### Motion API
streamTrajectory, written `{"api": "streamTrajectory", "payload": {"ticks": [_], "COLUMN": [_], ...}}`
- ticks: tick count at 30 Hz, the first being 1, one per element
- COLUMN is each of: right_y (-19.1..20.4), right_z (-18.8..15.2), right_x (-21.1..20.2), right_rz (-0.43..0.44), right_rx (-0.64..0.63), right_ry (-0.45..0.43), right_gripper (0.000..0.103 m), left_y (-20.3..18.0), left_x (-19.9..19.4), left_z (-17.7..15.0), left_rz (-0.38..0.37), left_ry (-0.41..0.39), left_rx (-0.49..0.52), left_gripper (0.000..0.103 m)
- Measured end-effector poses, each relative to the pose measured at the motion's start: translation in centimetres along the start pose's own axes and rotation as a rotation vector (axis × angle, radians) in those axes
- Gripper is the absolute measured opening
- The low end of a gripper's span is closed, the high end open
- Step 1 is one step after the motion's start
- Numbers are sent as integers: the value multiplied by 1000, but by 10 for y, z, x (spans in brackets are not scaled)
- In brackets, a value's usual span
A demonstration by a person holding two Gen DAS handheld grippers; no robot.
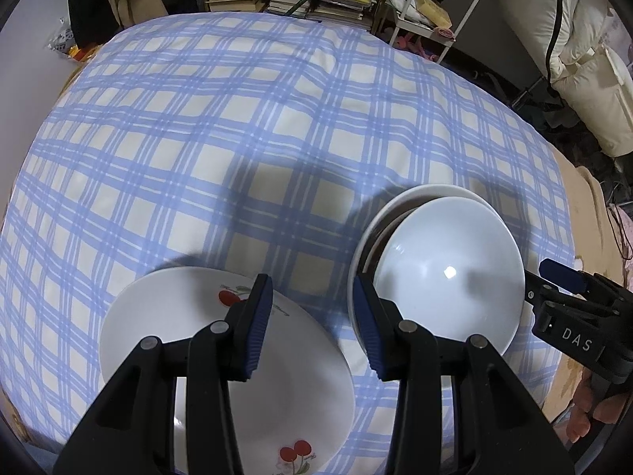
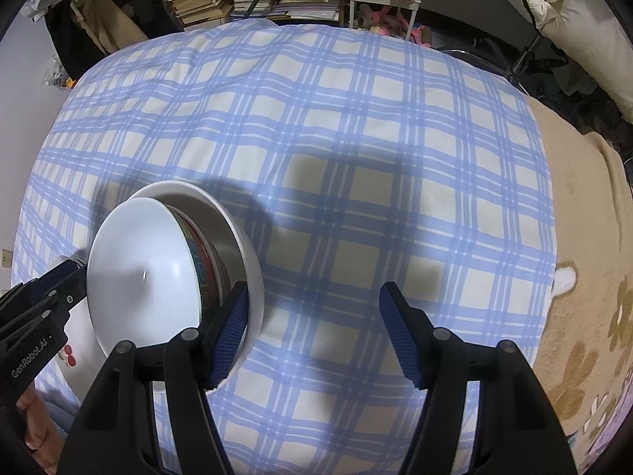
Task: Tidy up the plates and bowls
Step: 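Close both grippers on the rim of the three-bowl stack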
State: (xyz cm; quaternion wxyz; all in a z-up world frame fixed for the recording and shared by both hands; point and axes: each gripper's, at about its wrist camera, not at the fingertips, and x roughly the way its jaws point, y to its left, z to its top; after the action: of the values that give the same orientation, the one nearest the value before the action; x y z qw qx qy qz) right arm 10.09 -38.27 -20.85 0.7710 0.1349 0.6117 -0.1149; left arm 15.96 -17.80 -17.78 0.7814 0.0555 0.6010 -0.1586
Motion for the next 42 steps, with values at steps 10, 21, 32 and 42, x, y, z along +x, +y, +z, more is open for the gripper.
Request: {"api": "streamTrajectory", "payload": {"ticks": [10,21,32,42], "right_y": [1,-1,7,7], "right_z": [1,-2,-3,-2], "right_x": [-3,-10,-5,-4], "right_rz": [12,66,98,110], "right_rx": [2,23,-11,10], "right_ry": [-10,-18,3,13], "right_gripper": [70,70,33,31], "left_y": [4,0,-4,-7], "left_x": [4,5,7,11], "left_z": [3,5,7,9], "left_rz": [-10,14,22,35], "left_ry": [13,21,25,75], "left_rx": [-24,8,19,41], "left_gripper": [41,41,41,41]}}
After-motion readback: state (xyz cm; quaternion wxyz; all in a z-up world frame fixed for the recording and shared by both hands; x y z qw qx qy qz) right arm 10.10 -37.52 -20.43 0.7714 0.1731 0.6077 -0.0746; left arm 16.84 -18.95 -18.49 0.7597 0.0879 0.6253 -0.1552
